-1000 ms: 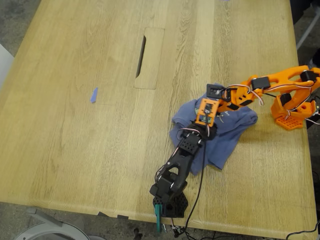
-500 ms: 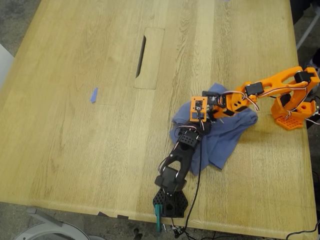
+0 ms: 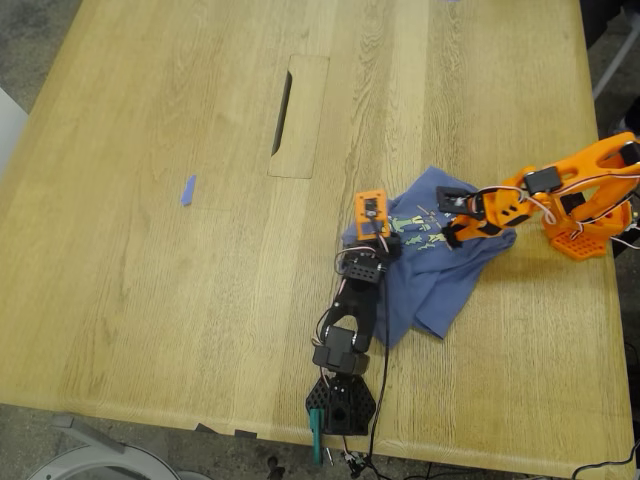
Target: Fold a T-shirt
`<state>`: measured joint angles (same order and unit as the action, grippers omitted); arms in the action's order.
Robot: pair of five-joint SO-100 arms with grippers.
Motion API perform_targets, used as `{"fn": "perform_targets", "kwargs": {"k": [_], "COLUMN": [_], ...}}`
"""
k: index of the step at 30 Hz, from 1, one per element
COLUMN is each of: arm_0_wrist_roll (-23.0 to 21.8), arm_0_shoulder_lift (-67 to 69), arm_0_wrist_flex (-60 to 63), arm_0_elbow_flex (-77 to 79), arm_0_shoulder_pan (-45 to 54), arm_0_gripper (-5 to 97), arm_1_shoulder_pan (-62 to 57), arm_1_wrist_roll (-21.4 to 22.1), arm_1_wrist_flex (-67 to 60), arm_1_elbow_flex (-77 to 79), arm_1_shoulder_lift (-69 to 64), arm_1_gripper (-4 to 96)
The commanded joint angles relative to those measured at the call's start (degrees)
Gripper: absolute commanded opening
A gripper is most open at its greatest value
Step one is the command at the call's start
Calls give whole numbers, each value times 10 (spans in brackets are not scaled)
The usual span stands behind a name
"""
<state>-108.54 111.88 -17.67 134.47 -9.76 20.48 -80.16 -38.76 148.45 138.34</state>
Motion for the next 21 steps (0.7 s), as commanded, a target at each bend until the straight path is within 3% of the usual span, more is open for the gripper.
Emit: {"fn": "perform_targets", "kwargs": {"k": [1,12,21], "arm_0_wrist_roll": [-1,-5,0], "arm_0_shoulder_lift": [11,53,157], "arm_0_wrist_flex": [7,-32,-163], "arm_0_elbow_flex": [-12,-13,-76], "arm_0_shoulder_pan": [51,122,69], "arm_0_gripper": [0,0,0], "arm_1_shoulder_pan": [-11,-62,-93], "arm_1_wrist_roll": [3,2,-11], "arm_1_wrist_flex": [-26,-190,-196], "arm_1_elbow_flex": [23,83,-96], "arm_1_shoulder_lift": [65,280,178], "arm_1_gripper": [0,0,0]}}
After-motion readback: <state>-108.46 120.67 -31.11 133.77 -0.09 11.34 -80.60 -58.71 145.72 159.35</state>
